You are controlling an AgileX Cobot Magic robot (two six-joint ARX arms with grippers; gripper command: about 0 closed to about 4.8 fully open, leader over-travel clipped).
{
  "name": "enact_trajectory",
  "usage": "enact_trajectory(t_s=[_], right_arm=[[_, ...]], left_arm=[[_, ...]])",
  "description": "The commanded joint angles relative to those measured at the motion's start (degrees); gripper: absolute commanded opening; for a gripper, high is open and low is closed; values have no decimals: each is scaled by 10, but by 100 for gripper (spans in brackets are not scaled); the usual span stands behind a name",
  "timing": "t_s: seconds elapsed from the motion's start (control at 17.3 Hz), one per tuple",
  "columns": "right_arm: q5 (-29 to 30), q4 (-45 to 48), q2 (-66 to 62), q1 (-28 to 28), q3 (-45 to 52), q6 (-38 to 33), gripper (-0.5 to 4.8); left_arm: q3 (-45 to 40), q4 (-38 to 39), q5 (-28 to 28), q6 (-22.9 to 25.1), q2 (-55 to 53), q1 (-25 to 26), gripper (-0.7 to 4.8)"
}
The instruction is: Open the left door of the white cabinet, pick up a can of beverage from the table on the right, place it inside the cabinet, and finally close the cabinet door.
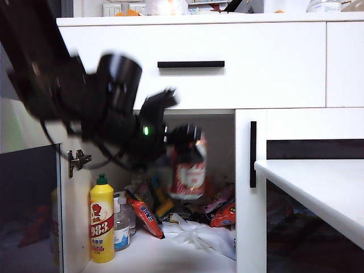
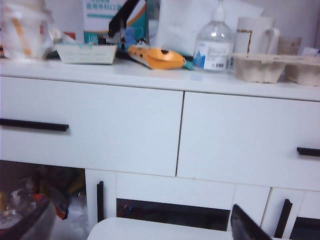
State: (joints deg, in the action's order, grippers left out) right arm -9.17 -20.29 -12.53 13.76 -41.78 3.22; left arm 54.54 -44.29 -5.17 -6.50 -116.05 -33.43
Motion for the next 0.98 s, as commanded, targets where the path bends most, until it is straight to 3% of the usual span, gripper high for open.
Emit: enact_trajectory(t_s=[0.06,0.17,0.29,0.4,0.63,0.86,0.98], right_arm=[[3,8,-5,1,-2,-2,479],[5,8,-14,1,-2,-2,479],[18,9,-25,1,-1,-3,479],[18,13,-33,1,-1,-2,479],[25,13,-33,1,-1,-2,479],[30,13,-33,1,-1,-3,479],[38,13,-39,1,-1,-3,479]], left_arm=[[62,-59,22,-17,-37,21,-3],[114,-56,24,-32,-59,40,-1],[190,6,24,-38,-92,46,-1],[250,35,25,-34,-137,48,55],[261,37,28,18,-151,80,55],[287,35,-3,-7,-197,144,55],[351,35,-16,-2,-250,147,57]])
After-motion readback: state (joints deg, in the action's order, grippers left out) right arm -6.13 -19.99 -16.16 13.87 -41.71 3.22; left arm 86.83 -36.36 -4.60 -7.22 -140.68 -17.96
